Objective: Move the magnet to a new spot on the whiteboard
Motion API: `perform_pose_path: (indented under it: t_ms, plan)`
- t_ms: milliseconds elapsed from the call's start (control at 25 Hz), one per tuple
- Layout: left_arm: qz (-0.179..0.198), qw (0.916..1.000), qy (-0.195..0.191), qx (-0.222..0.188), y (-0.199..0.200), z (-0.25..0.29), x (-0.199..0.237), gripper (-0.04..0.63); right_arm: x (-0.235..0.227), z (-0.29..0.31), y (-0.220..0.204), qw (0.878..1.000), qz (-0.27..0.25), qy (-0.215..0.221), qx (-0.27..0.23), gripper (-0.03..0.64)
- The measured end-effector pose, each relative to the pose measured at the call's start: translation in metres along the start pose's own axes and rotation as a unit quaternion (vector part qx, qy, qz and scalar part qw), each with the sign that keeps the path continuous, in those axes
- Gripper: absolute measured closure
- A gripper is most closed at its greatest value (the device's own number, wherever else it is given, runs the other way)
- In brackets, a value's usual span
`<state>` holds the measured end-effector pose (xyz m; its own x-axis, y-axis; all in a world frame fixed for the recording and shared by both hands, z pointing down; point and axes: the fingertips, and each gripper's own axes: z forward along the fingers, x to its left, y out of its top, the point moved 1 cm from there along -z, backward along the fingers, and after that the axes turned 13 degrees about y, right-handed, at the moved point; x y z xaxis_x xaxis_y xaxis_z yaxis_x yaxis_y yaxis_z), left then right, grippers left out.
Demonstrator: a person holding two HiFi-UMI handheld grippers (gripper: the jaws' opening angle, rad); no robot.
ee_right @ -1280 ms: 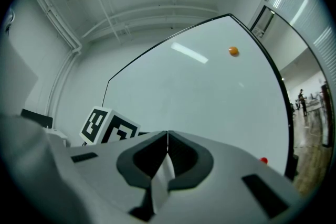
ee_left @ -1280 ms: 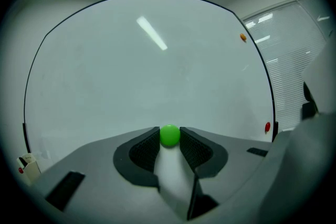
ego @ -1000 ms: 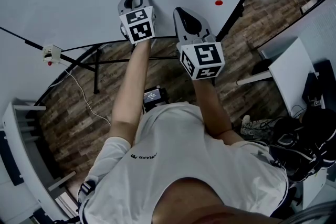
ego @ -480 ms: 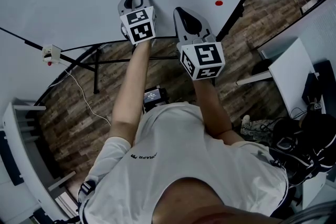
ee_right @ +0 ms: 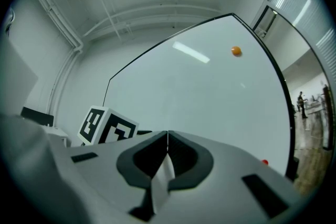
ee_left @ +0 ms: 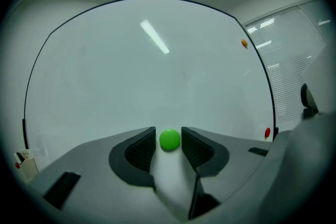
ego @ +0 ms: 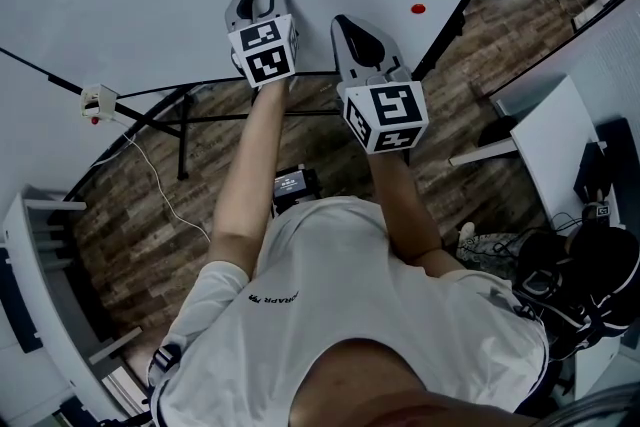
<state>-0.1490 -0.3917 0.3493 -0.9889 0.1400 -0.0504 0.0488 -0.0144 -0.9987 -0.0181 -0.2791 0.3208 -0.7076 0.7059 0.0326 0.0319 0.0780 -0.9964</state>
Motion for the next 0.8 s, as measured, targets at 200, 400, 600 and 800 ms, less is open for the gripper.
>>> perform_pose_path:
  t_ms: [200, 400, 600, 800]
  plan:
    - [0.010, 0.9999, 0.002, -0.008, 0.006, -0.003, 0.002, 0.454, 0.001, 0.002, 0.002, 1.000, -0.001, 0.000, 0.001, 0.603]
    - [0.020, 0.9997, 0.005, -0.016, 0.002, -0.012, 0.005, 0.456, 0.005, 0.003, -0.001, 1.000, -0.002, -0.001, 0.001, 0.603]
    - [0.027, 0.9993, -0.001, -0.027, 0.009, -0.020, -0.004, 0.526, 0.000, -0.003, 0.003, 1.000, -0.003, -0.004, -0.002, 0.603]
    - [0.026, 0.9991, -0.014, -0.031, 0.011, -0.026, -0.010, 0.592, -0.004, -0.006, 0.005, 1.000, -0.002, -0.010, -0.002, 0.603]
